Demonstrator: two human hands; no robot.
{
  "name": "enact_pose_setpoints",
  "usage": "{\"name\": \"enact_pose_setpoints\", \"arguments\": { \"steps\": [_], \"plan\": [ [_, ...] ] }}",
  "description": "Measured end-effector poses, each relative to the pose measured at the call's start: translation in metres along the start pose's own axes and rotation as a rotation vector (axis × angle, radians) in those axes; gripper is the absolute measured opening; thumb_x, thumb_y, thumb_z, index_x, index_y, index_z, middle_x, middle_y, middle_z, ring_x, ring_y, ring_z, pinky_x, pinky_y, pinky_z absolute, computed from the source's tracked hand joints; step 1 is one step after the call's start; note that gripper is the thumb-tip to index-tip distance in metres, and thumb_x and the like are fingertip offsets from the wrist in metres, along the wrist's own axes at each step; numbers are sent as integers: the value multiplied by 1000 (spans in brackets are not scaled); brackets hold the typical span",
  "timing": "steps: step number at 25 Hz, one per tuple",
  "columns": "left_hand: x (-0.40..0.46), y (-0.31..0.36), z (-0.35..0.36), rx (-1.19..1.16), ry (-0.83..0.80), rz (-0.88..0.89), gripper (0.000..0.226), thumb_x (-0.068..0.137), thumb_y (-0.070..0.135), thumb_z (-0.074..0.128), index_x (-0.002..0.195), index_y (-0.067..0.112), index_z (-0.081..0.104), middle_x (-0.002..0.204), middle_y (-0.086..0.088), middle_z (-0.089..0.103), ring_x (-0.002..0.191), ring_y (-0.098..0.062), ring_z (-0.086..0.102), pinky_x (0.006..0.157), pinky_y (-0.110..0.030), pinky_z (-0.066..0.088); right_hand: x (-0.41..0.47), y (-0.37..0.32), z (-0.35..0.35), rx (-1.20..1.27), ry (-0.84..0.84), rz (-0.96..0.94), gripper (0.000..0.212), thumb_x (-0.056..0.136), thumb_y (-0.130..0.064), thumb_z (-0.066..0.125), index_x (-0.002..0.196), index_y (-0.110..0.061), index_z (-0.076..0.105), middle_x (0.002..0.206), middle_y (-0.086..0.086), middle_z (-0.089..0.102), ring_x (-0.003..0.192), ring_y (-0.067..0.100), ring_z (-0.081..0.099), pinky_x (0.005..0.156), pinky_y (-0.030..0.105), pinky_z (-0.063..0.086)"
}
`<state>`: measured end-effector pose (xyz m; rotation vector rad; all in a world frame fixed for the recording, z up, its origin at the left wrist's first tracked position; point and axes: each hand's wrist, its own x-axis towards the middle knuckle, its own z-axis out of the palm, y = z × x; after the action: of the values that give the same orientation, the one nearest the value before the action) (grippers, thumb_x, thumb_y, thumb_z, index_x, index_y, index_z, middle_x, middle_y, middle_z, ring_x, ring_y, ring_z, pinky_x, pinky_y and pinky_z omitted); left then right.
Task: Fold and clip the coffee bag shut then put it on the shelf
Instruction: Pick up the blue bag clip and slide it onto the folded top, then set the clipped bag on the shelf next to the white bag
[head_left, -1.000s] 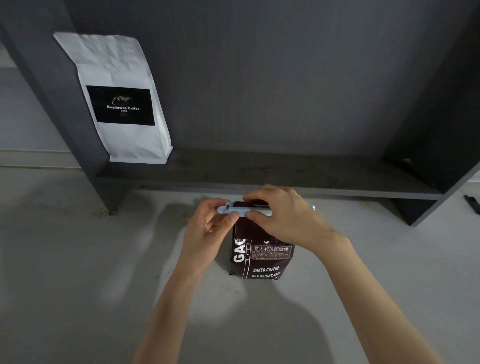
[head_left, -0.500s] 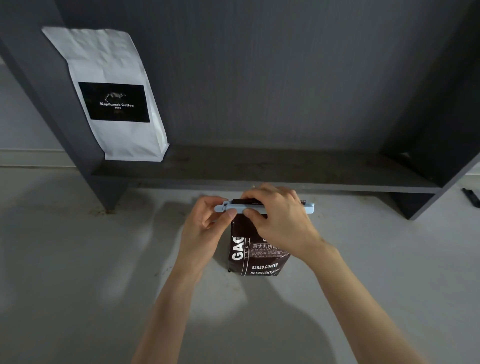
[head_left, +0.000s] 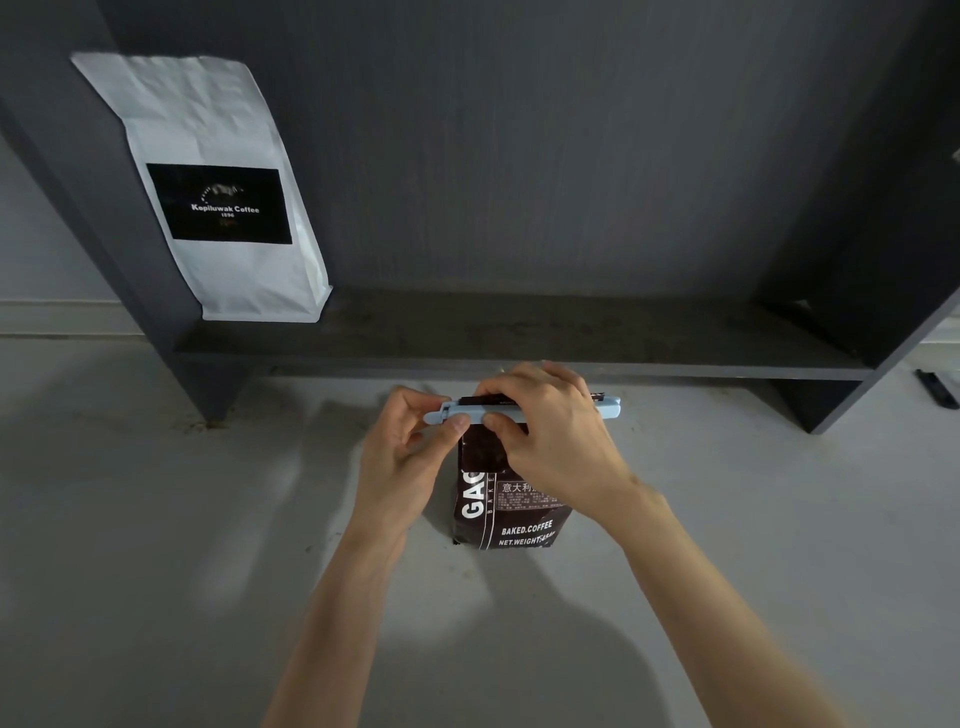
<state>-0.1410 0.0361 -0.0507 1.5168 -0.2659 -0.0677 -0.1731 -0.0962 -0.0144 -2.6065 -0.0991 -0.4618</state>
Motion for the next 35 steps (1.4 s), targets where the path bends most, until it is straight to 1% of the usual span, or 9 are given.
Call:
{"name": "enact_pose_setpoints", "arguments": {
  "steps": [5, 12, 16, 19, 23, 29, 31, 33, 35],
  "plan": [
    [0, -1, -1, 15, 24, -15, 18, 76, 11, 64, 74, 25, 54, 97, -16, 66, 93, -21, 61, 83, -29, 45, 0, 1, 1, -32, -4, -18, 24, 82, -13, 56, 105, -14, 61, 108, 5, 65, 102, 18, 57, 110, 29, 11],
    [0, -2, -2, -27, -38, -8, 14, 79, 9, 60, 82, 22, 57, 85, 2, 65, 71, 7, 61, 61, -3, 44, -2, 6, 2, 0, 19, -37, 27, 83, -19, 55, 110, -14, 58, 111, 4, 64, 102, 17, 59, 112, 28, 3],
    [1, -7, -4, 26, -131, -10, 20, 81, 11, 58, 99, 22, 60, 95, 7, 67, 84, 9, 62, 68, -2, 44, -5, 10, -4, 33, 28, -55, 33, 84, -25, 56, 116, -19, 55, 114, 3, 63, 108, 16, 56, 114, 37, 3],
    [2, -15, -6, 98, -241, -9, 34, 81, 9, 59, 99, 37, 56, 103, 18, 64, 97, 7, 59, 79, -7, 45, -10, 23, -11, 145, 121, 10, 38, 84, -27, 56, 121, -23, 50, 124, 2, 56, 116, 12, 49, 112, 40, 18],
    [3, -33, -9, 154, -290, -24, 58, 80, 9, 61, 109, 52, 36, 112, 35, 49, 102, 24, 45, 82, 4, 35, -29, 52, -9, 308, 280, 233, 44, 84, -25, 57, 126, -25, 43, 132, 0, 46, 113, 5, 42, 85, 9, 35],
    [3, -61, -6, 217, -300, -70, 69, 80, 2, 59, 123, 45, 27, 132, 15, 43, 125, -8, 40, 107, -29, 30, -56, 77, 36, 508, 100, 503, 50, 84, -19, 58, 130, -17, 39, 130, 3, 51, 117, 17, 50, 92, 25, 38],
    [1, -68, -5, 199, -297, -107, 63, 81, 2, 57, 125, 38, 29, 130, 8, 47, 118, -8, 46, 100, -19, 39, -58, 78, 49, 551, 49, 507, 40, 85, -16, 56, 124, -17, 47, 121, 1, 60, 113, 15, 55, 88, 12, 40],
    [0, -71, -5, 159, -284, -136, 57, 82, 2, 54, 122, 36, 31, 115, 16, 51, 105, -3, 48, 77, -1, 43, -57, 77, 54, 575, 55, 514, 31, 85, -16, 55, 116, -21, 56, 108, -3, 67, 104, 10, 60, 74, -4, 38],
    [0, -72, -4, 166, -268, -143, 56, 83, 1, 54, 129, 24, 31, 112, 19, 49, 104, -5, 47, 69, 3, 41, -56, 77, 54, 570, 71, 525, 28, 85, -16, 55, 112, -23, 59, 102, -6, 69, 98, 5, 61, 68, -7, 35]
  ]
}}
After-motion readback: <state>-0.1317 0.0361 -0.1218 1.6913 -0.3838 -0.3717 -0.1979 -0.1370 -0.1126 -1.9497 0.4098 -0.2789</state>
